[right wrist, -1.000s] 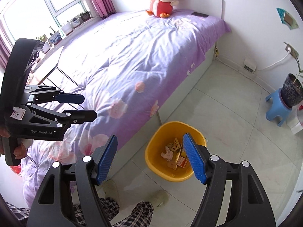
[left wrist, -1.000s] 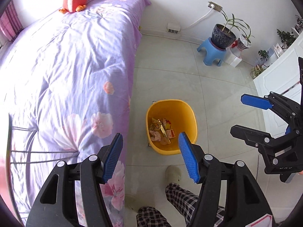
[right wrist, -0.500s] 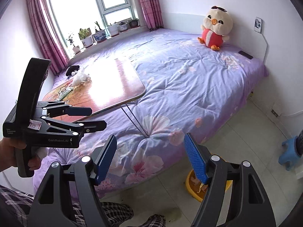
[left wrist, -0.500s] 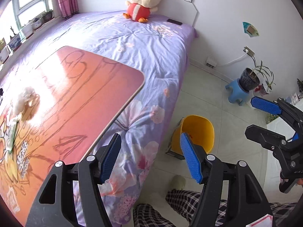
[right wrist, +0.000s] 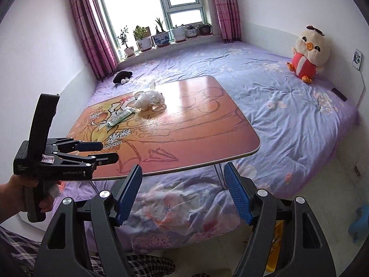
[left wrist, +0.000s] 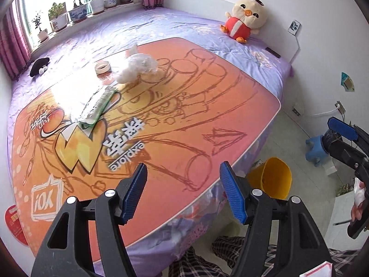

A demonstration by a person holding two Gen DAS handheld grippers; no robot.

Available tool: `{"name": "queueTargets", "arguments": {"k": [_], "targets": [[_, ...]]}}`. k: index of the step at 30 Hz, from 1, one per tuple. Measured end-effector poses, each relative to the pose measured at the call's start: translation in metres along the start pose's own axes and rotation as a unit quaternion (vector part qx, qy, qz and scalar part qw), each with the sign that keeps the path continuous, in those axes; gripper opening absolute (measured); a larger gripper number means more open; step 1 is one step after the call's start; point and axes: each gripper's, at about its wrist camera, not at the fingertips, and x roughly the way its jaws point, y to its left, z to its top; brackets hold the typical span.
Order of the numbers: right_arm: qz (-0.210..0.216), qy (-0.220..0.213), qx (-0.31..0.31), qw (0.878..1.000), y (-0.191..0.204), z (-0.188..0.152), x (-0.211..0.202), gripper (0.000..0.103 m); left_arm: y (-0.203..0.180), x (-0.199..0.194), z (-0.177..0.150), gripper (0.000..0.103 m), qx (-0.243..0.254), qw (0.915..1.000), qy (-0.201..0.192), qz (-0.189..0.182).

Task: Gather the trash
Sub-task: 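Move both tools back over the table toward the plastic bags, then grasp the clear plastic bag with the right tool while the left tool grasps the green-white packet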

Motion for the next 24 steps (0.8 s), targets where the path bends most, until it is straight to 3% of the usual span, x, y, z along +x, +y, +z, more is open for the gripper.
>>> {"name": "queueTargets", "arguments": {"k": [2,12,24], "targets": [[0.005,0.000,-0.001,1.000,0.010,0.008,0.013,0.074,0.028,-0.002,-0.001,0.065,-0.008,1.0000,0.003,0.005],[0.013,0.004,0.002,1.000,0.049,0.049,0.083,0.074,0.100,0.022,0.024,0.066,-0.024,0.9995,0.004,0.022],[-0.007,0.014,0.007,1.000,0.080,0.106,0.164,0.084,0.133,0.054,0.051,0.067,-0.025,0.9994,0.001,0.025]]}}
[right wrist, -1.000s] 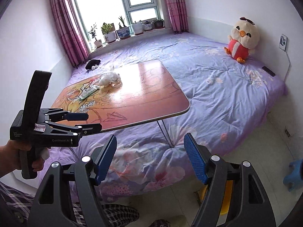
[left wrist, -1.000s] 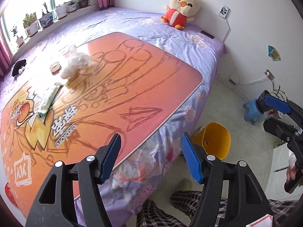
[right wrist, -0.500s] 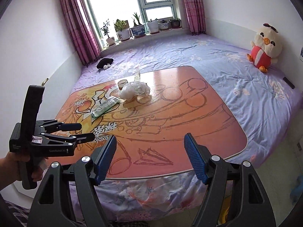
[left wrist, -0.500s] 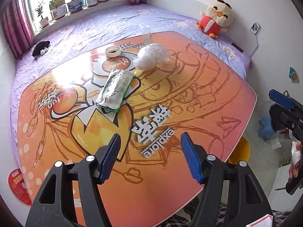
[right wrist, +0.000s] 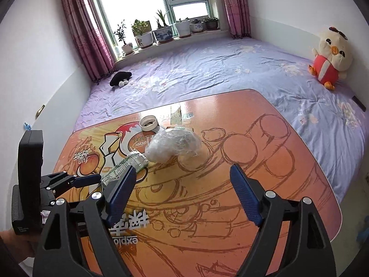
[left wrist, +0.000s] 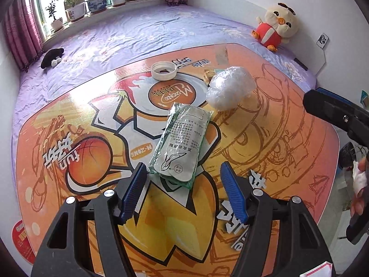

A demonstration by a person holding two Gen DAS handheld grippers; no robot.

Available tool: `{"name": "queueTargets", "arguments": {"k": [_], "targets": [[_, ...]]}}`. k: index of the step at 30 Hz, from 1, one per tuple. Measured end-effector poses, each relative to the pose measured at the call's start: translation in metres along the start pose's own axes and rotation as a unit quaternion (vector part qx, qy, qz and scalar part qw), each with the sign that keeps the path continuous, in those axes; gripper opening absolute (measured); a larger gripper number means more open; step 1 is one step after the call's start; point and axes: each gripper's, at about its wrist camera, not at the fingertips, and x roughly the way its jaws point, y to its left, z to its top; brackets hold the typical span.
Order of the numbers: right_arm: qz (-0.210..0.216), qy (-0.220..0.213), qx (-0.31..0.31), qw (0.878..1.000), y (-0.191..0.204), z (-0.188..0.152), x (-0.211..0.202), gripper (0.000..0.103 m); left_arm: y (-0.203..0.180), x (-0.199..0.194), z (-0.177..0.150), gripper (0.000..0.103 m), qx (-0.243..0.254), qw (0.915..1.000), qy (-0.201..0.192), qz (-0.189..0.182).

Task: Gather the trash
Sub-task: 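Grasp the clear plastic bag with the right tool while the left tool grasps the green-white packet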

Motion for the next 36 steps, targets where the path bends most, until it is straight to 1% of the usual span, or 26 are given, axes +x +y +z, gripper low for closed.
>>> {"name": "queueTargets", "arguments": {"k": [7,13,14,15,16,17,19,22,25,26,27,28,29,31,36], "targets": [[-0.001,0.033,0.012,0.999,0.003,0.024,0.052,0.088,0.005,0.007,0.011,0.067,0.004,1.0000,-0.007,0.001],[-0.009,0.061,0.012,0.998,0.006,0.038,0.093,0.089,0.009,0.004,0.012,0.067,0.001,1.0000,-0.005,-0.003],[-0.008,0.071,0.012,0.997,0.006,0.038,0.099,0.087,0.009,0.004,0.012,0.067,0.002,1.0000,-0.004,-0.003],[0.002,0.078,0.012,0.997,0.005,0.037,0.102,0.082,0.009,0.003,0.011,0.067,0.002,1.0000,-0.004,-0.003],[0.005,0.083,0.009,0.997,0.005,0.035,0.103,0.068,0.009,0.003,0.011,0.067,0.003,1.0000,-0.003,-0.003],[0.004,0.088,0.004,0.996,0.005,0.033,0.103,0.057,0.009,0.003,0.011,0.067,0.003,1.0000,-0.004,-0.003],[0.004,0.095,0.002,0.995,0.003,0.028,0.099,0.044,0.008,0.003,0.011,0.067,0.006,1.0000,-0.006,-0.002],[-0.004,0.092,0.014,0.996,-0.009,0.017,0.084,0.043,0.004,0.007,0.014,0.067,0.015,0.9998,-0.010,0.000],[-0.006,0.089,0.028,0.996,-0.019,0.005,0.068,0.044,0.000,0.012,0.019,0.068,0.024,0.9996,-0.013,0.003],[-0.007,0.085,0.030,0.996,-0.022,0.002,0.062,0.045,-0.001,0.013,0.020,0.068,0.026,0.9995,-0.015,0.005],[-0.008,0.079,0.031,0.996,-0.023,-0.001,0.058,0.050,-0.002,0.014,0.020,0.069,0.029,0.9994,-0.016,0.008],[-0.016,0.073,0.029,0.997,-0.023,-0.002,0.055,0.069,-0.003,0.015,0.021,0.069,0.032,0.9993,-0.018,0.010],[-0.029,0.065,0.028,0.997,-0.023,-0.004,0.051,0.083,-0.003,0.016,0.021,0.070,0.034,0.9992,-0.018,0.012],[-0.046,0.051,0.022,0.997,-0.024,-0.002,0.050,0.084,-0.005,0.016,0.020,0.071,0.036,0.9990,-0.020,0.016],[-0.055,0.075,0.014,0.996,-0.025,-0.001,0.068,0.084,-0.008,0.015,0.018,0.071,0.040,0.9986,-0.024,0.025]]}}
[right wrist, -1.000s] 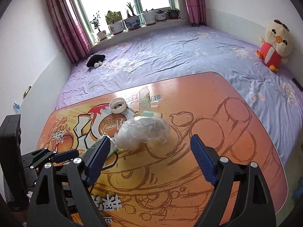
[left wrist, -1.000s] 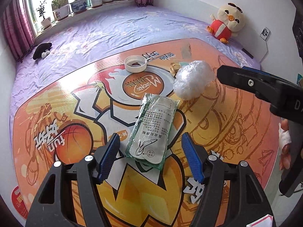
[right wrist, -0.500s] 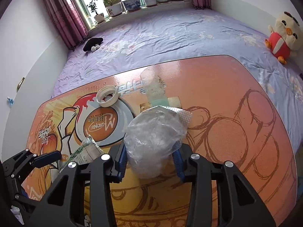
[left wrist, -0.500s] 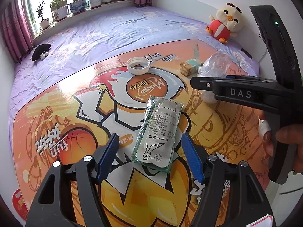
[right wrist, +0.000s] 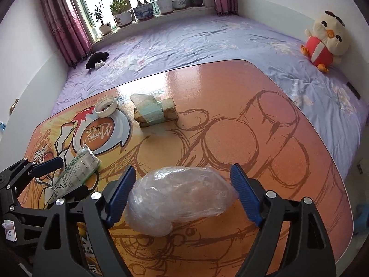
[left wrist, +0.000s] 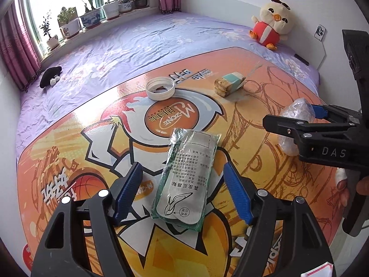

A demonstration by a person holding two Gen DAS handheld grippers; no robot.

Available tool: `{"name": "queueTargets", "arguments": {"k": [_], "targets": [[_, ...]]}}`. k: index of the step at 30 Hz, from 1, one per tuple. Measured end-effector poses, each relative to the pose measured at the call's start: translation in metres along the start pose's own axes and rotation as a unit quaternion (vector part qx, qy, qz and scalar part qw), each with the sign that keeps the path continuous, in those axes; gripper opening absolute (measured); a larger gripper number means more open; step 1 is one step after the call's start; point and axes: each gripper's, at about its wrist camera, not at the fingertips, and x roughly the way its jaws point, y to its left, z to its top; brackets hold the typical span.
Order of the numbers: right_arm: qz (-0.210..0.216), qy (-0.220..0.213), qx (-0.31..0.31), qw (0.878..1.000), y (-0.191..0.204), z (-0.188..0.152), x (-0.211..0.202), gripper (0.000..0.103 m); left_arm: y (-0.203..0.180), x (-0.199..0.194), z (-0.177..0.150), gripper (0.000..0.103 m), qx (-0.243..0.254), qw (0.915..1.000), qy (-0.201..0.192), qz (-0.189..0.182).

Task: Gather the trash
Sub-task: 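Grasp the clear plastic bag with the right tool while the left tool grasps the green-white packet, then carry the plastic bag and packet to the yellow wastebasket with both tools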

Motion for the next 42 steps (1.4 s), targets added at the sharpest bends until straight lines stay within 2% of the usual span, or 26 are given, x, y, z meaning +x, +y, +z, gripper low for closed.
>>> {"name": "queueTargets", "arguments": {"k": [1,3,5,6,7,9,18,19,28,35,42], "targets": [[0.002,0.001,-0.003,1.000,0.001,0.000,0.000,0.082,0.001,-0.001,0.000,0.067,-0.002,1.0000,-0.001,0.002],[0.000,0.000,-0.011,1.000,0.002,-0.004,-0.004,0.072,0.001,-0.003,0.000,0.055,-0.002,1.0000,-0.002,0.003],[-0.009,-0.001,-0.022,1.000,0.005,-0.007,-0.007,0.058,0.000,-0.005,-0.001,0.041,0.001,1.0000,-0.002,0.004],[-0.008,-0.001,-0.023,1.000,0.004,-0.008,-0.008,0.054,-0.001,-0.006,-0.001,0.038,0.003,1.0000,-0.002,0.005],[-0.006,-0.001,-0.023,1.000,0.003,-0.009,-0.010,0.047,-0.002,-0.006,-0.002,0.031,0.005,1.0000,-0.002,0.006],[-0.002,0.001,-0.023,1.000,0.002,-0.010,-0.013,0.039,-0.003,-0.007,-0.002,0.028,0.003,1.0000,0.001,0.007],[0.015,0.004,-0.014,1.000,-0.001,-0.025,-0.026,0.037,0.009,-0.017,0.001,0.009,-0.036,0.9993,0.002,-0.014],[0.017,0.003,-0.013,1.000,-0.001,-0.027,-0.028,0.037,0.009,-0.018,0.001,0.003,-0.036,0.9993,0.001,-0.013],[0.031,-0.011,0.004,0.999,-0.008,-0.037,-0.050,0.037,-0.002,-0.032,0.000,0.003,-0.037,0.9989,-0.008,-0.029],[0.039,-0.021,0.015,0.999,-0.015,-0.044,-0.065,0.037,-0.021,-0.041,0.003,0.002,-0.014,0.9991,-0.017,-0.037],[0.040,-0.035,0.032,0.998,-0.028,-0.055,-0.089,0.037,-0.049,-0.057,0.009,0.002,0.032,0.9975,-0.032,-0.054]]}}
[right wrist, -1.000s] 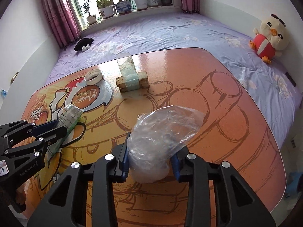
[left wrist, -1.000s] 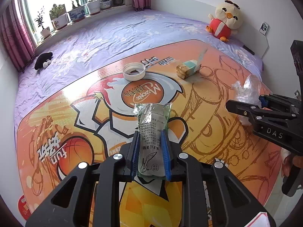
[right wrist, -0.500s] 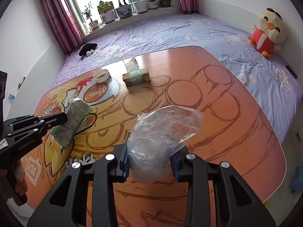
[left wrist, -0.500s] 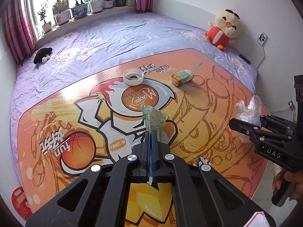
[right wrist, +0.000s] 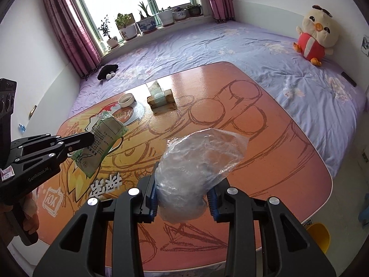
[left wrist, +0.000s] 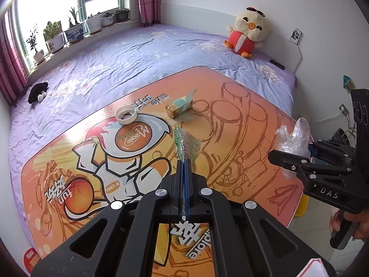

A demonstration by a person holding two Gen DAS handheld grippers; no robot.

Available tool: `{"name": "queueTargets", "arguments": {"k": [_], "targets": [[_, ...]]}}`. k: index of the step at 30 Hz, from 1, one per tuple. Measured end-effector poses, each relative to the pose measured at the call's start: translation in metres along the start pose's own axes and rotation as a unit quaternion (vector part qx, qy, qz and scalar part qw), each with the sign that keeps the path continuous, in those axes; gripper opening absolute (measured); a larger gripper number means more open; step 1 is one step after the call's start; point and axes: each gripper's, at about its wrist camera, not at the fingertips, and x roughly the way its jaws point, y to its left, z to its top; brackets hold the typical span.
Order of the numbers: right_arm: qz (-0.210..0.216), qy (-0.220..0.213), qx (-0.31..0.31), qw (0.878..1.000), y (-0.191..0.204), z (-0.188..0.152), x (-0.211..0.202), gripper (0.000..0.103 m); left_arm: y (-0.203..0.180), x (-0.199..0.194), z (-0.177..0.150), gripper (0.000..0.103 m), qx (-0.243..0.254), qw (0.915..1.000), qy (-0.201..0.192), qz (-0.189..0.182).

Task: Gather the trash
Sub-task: 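Carry the plastic bag and packet to the yellow wastebasket with both tools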

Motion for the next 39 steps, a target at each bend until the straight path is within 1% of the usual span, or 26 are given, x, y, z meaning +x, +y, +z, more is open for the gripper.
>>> {"name": "queueTargets", "arguments": {"k": [4,8,11,16,18,23,27,30,34,37,39], "targets": [[-0.005,-0.015,0.007,1.000,-0.009,-0.007,-0.023,0.037,-0.027,-0.008,0.006,0.003,0.038,0.9990,-0.006,-0.021],[-0.013,-0.037,0.029,0.999,-0.025,-0.020,-0.053,0.037,-0.060,-0.011,0.008,0.002,0.083,0.9954,-0.002,-0.049],[-0.026,-0.052,0.051,0.997,-0.043,-0.035,-0.077,0.037,-0.089,-0.011,0.007,0.002,0.119,0.9904,0.002,-0.070],[-0.059,-0.066,0.095,0.992,-0.083,-0.067,-0.115,0.037,-0.151,-0.007,0.006,0.002,0.177,0.9778,0.009,-0.112],[-0.073,-0.070,0.112,0.988,-0.102,-0.082,-0.131,0.037,-0.177,-0.005,0.005,0.002,0.198,0.9717,0.013,-0.129],[-0.114,-0.068,0.157,0.979,-0.155,-0.124,-0.167,0.037,-0.242,0.005,-0.001,0.002,0.251,0.9526,0.027,-0.169],[-0.139,-0.060,0.189,0.970,-0.201,-0.159,-0.187,0.037,-0.294,0.019,-0.007,0.003,0.291,0.9350,0.044,-0.197],[-0.147,-0.054,0.210,0.965,-0.237,-0.184,-0.196,0.037,-0.332,0.035,-0.015,0.002,0.320,0.9215,0.062,-0.211],[-0.147,-0.039,0.227,0.962,-0.283,-0.212,-0.192,0.037,-0.382,0.060,-0.032,0.002,0.355,0.9028,0.090,-0.225],[-0.140,-0.025,0.233,0.962,-0.314,-0.229,-0.179,0.037,-0.414,0.086,-0.045,0.002,0.373,0.8910,0.114,-0.233],[-0.129,-0.017,0.233,0.964,-0.334,-0.239,-0.167,0.037,-0.433,0.106,-0.055,0.002,0.382,0.8849,0.129,-0.233]]}}
